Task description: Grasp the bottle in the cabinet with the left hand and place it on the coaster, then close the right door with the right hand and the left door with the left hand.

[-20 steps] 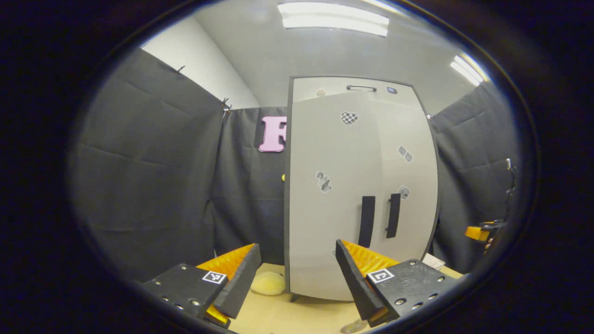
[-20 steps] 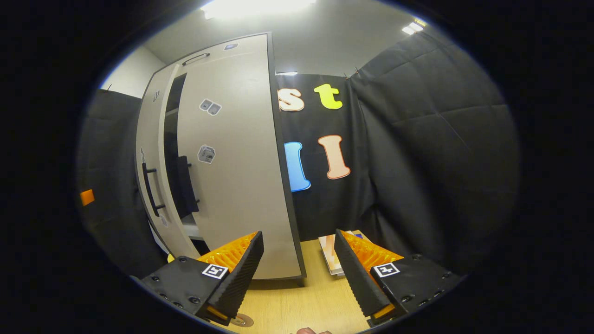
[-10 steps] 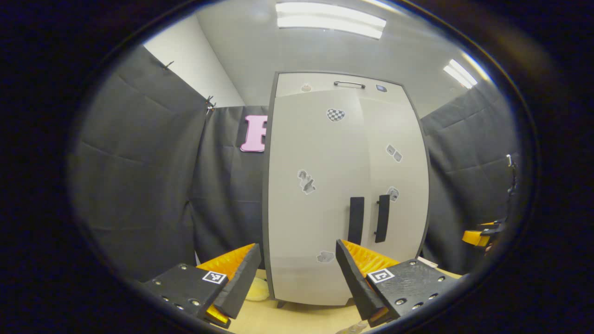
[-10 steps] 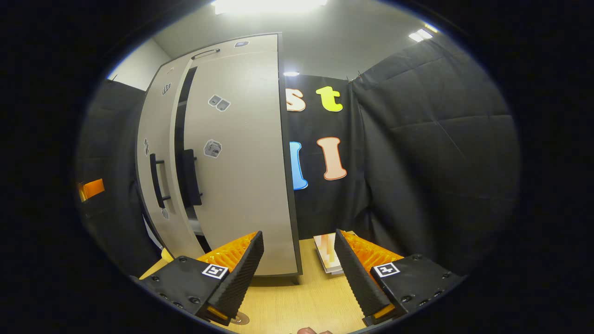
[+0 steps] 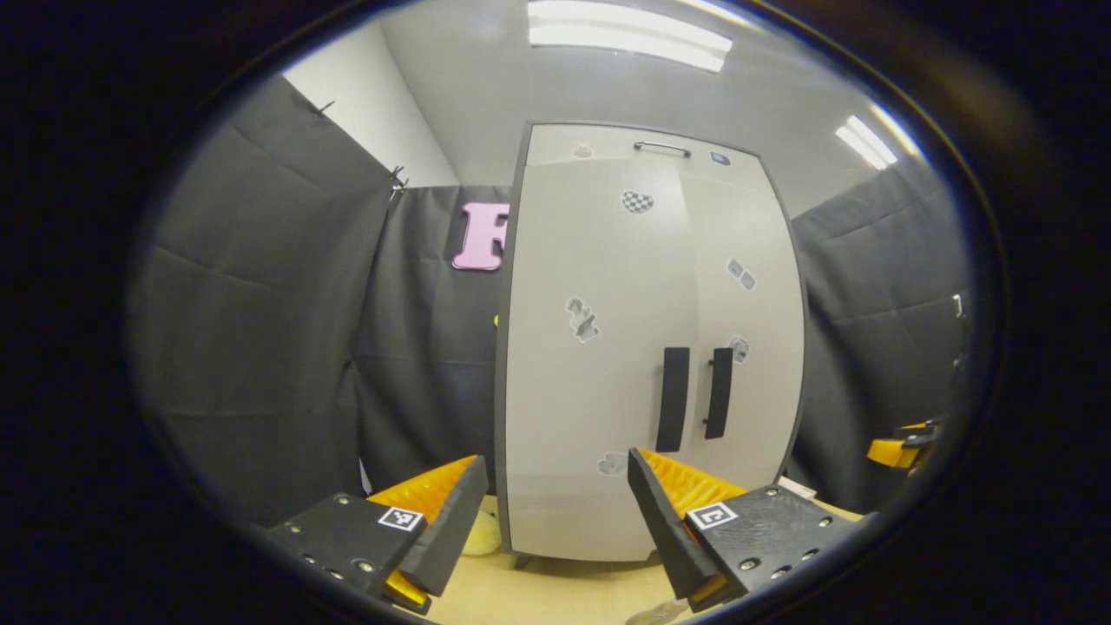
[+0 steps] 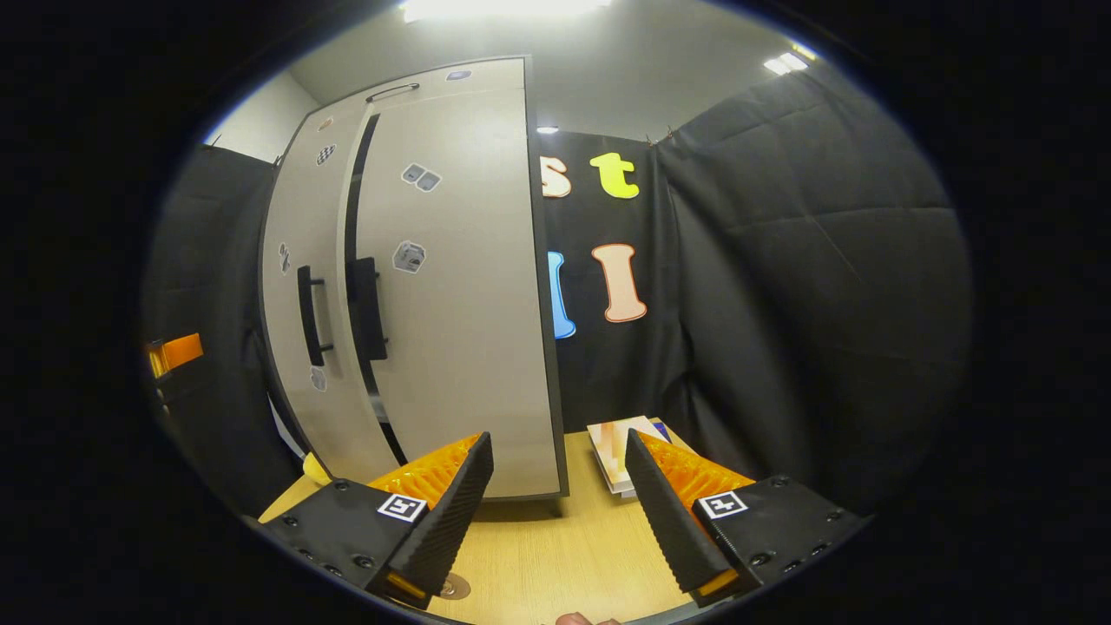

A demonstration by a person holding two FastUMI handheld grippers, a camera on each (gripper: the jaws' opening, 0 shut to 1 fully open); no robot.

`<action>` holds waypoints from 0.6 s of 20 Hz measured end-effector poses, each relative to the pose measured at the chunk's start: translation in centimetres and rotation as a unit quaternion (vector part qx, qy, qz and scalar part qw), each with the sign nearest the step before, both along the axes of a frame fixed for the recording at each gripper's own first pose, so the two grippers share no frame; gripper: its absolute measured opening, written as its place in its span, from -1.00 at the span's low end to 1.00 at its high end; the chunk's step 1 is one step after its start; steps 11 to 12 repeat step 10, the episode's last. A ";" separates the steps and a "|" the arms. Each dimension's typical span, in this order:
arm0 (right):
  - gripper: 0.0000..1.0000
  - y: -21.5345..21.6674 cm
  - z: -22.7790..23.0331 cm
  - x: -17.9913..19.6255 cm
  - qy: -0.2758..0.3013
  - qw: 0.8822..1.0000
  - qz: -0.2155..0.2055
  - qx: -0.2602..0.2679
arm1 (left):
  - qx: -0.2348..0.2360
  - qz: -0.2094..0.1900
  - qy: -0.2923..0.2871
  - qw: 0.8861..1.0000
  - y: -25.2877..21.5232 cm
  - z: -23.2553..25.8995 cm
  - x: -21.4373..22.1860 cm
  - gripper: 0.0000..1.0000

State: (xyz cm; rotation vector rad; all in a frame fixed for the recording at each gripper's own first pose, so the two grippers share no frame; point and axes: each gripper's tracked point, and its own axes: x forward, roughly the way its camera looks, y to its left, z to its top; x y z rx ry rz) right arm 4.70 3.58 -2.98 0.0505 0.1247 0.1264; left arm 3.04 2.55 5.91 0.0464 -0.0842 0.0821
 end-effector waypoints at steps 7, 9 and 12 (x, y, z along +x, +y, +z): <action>0.96 0.3 1.7 0.1 -0.019 1.000 -0.003 0.002 | 0.006 -0.006 -0.017 1.000 -0.2 -0.9 -2.1 0.87; 0.96 -0.2 2.1 0.4 -0.029 0.999 -0.006 -0.019 | -0.004 -0.009 -0.024 1.000 -0.6 -0.8 -1.7 0.87; 0.95 -0.5 2.1 0.7 -0.028 0.999 -0.007 -0.028 | -0.006 -0.010 -0.027 1.000 -0.7 -0.8 -1.6 0.88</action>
